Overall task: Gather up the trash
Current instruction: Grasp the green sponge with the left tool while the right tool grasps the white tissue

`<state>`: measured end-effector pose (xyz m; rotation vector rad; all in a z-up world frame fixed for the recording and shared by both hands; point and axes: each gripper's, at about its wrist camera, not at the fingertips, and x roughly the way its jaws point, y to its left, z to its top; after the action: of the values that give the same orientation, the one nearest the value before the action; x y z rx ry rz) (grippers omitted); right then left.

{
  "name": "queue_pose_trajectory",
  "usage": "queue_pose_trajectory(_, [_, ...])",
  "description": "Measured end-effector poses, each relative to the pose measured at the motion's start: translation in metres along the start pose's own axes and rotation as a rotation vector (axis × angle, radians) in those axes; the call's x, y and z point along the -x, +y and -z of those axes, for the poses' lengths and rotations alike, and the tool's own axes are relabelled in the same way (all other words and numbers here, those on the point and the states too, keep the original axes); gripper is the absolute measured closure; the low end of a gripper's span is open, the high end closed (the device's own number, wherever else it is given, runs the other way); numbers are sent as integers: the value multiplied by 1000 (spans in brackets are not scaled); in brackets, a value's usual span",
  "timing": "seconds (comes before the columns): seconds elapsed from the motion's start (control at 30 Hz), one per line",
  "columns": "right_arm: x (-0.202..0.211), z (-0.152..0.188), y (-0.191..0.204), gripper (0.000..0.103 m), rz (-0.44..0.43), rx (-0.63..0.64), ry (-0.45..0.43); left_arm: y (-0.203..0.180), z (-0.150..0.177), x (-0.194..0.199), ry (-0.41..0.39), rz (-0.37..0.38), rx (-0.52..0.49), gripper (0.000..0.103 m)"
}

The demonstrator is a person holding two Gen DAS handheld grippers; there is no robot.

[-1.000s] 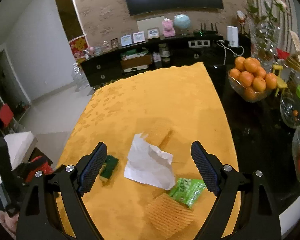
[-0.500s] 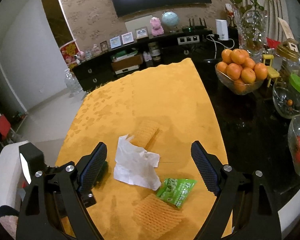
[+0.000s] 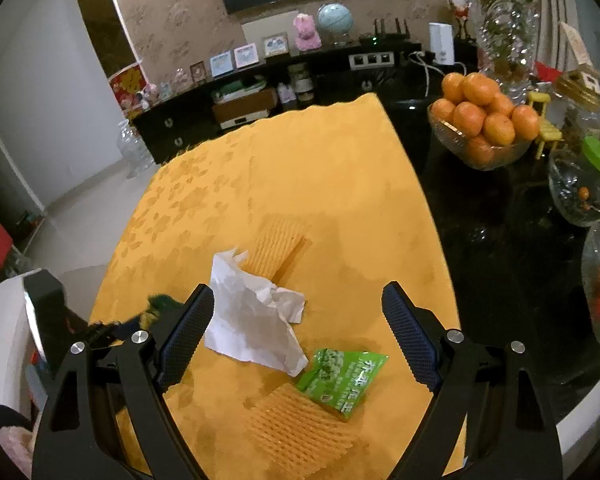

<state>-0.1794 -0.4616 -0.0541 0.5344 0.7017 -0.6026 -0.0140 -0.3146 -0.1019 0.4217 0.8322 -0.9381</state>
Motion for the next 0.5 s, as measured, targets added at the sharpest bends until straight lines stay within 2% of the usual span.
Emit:
queue_pose_trajectory(0.37, [-45, 17, 22, 20, -25, 100, 107, 23, -4, 54, -115, -79, 23, 72])
queue_pose_trajectory(0.5, [-60, 23, 24, 31, -13, 125, 165, 34, -4, 65, -128, -96, 34, 72])
